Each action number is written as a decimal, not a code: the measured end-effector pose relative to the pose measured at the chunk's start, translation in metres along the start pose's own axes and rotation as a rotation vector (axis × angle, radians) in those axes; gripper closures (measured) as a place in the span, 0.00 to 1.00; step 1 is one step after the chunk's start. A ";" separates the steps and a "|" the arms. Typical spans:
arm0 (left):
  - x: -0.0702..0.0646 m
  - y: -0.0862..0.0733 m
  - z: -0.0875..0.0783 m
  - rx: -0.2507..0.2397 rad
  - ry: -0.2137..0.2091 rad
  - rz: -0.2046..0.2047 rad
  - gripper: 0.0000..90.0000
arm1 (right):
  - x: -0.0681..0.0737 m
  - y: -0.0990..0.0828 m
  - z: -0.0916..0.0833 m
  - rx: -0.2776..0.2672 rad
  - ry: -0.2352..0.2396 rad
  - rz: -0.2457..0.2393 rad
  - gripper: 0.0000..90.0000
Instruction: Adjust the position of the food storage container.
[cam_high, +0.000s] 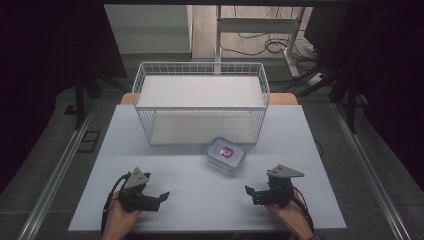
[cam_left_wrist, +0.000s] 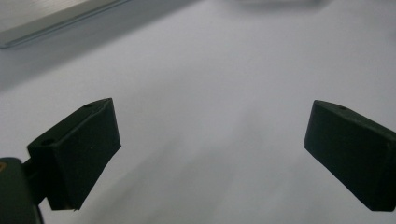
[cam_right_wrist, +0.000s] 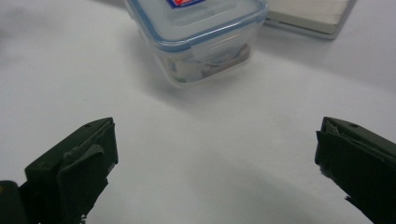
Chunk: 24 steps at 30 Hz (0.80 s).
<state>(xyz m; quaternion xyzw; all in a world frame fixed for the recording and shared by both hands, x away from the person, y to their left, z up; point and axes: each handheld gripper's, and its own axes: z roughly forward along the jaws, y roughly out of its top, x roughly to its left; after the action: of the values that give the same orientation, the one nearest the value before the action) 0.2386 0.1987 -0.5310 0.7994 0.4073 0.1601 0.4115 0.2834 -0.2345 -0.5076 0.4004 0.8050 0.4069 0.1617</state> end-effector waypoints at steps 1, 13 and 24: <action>0.001 0.000 0.000 -0.009 -0.001 -0.002 0.04 | 0.000 0.000 0.000 -0.003 0.001 -0.001 0.00; 0.006 -0.005 0.003 -0.022 -0.030 0.009 0.04 | -0.004 0.004 0.001 0.039 0.057 -0.003 0.14; 0.009 -0.006 0.003 -0.024 -0.029 -0.005 0.03 | 0.001 0.017 -0.001 0.075 0.095 -0.037 0.49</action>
<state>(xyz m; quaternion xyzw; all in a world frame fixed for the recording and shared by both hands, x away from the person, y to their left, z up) 0.2425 0.2060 -0.5385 0.7956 0.4015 0.1523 0.4272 0.2916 -0.2283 -0.4937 0.3717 0.8337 0.3916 0.1157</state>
